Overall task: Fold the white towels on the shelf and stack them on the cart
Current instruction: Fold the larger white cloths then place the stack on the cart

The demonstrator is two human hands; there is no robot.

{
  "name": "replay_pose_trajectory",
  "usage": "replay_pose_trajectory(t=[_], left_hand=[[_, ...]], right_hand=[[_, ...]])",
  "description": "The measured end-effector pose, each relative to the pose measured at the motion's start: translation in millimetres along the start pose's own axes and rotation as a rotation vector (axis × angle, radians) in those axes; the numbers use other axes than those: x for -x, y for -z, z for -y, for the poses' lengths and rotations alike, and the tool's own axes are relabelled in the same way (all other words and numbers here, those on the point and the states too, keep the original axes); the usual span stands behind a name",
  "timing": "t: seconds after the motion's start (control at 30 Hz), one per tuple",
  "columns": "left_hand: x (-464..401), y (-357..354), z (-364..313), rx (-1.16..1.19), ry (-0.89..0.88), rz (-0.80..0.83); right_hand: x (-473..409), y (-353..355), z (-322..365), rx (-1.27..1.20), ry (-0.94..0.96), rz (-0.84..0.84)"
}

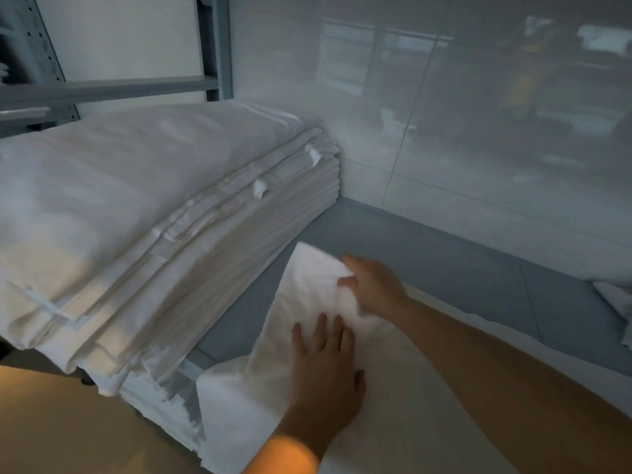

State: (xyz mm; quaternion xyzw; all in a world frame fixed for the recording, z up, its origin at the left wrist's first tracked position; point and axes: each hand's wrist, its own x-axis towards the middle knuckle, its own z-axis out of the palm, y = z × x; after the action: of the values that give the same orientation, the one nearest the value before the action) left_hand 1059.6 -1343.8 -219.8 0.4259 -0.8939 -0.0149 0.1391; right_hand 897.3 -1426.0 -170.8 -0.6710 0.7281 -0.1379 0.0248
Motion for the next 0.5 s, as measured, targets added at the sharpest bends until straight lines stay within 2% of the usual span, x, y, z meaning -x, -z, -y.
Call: replay_pose_trajectory(t=[0.07, 0.1, 0.23, 0.4, 0.5], left_hand=[[-21, -4, 5, 0.011, 0.000, 0.078], [-29, -10, 7, 0.033, 0.004, 0.121], [-38, -36, 12, 0.021, 0.043, 0.192], [-43, -43, 11, -0.006, 0.087, 0.162], [-44, -44, 10, -0.008, 0.086, 0.161]], right_hand=[[-9, 9, -1, 0.074, -0.043, -0.194], [-11, 11, -2, 0.097, -0.050, -0.211], [13, 4, -21, 0.183, -0.041, -0.099], [85, -6, -97, 0.300, -0.292, 0.030], [103, 3, -133, 0.174, -0.427, 0.031]])
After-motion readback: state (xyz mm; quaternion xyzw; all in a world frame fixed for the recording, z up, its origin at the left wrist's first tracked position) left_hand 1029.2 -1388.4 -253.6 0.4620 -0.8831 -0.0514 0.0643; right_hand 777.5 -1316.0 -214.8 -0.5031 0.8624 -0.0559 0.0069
